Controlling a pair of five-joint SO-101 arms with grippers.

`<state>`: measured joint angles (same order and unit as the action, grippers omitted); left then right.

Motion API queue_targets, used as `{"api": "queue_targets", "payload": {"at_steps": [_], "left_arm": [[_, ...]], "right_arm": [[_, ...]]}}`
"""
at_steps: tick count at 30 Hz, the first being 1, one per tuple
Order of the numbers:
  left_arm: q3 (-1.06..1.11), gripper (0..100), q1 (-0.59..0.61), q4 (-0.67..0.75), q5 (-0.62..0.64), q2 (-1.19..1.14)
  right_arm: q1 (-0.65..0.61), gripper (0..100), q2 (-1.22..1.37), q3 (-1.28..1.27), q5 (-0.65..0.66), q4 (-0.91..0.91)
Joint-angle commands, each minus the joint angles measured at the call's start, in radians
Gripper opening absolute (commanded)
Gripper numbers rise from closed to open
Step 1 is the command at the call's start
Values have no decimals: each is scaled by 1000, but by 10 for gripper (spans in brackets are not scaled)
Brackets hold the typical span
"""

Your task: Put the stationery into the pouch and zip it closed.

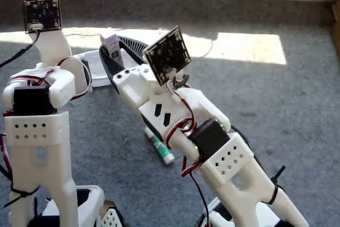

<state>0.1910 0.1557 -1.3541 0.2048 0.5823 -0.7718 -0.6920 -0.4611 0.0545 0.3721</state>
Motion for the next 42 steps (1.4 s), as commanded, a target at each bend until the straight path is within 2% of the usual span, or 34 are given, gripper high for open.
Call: {"api": "queue_targets", "payload": {"at_steps": [1, 8, 15, 26, 33, 42], "left_arm": [[-56, 8, -15, -3, 9, -1], [-54, 8, -13, -3, 9, -1], [-53, 8, -13, -3, 9, -1], [-53, 8, -13, -15, 8, -1], [-53, 8, -13, -15, 8, -1], [-54, 8, -13, -15, 8, -1]], "right_arm": [[-7, 5, -54, -88, 11, -200], [-4, 5, -41, -340, 11, -593], [30, 5, 25, -433, 11, -782], [33, 5, 62, -437, 12, -796], [-35, 5, 54, -510, 206, -796], [-44, 8, 54, -522, 215, -794]]}}
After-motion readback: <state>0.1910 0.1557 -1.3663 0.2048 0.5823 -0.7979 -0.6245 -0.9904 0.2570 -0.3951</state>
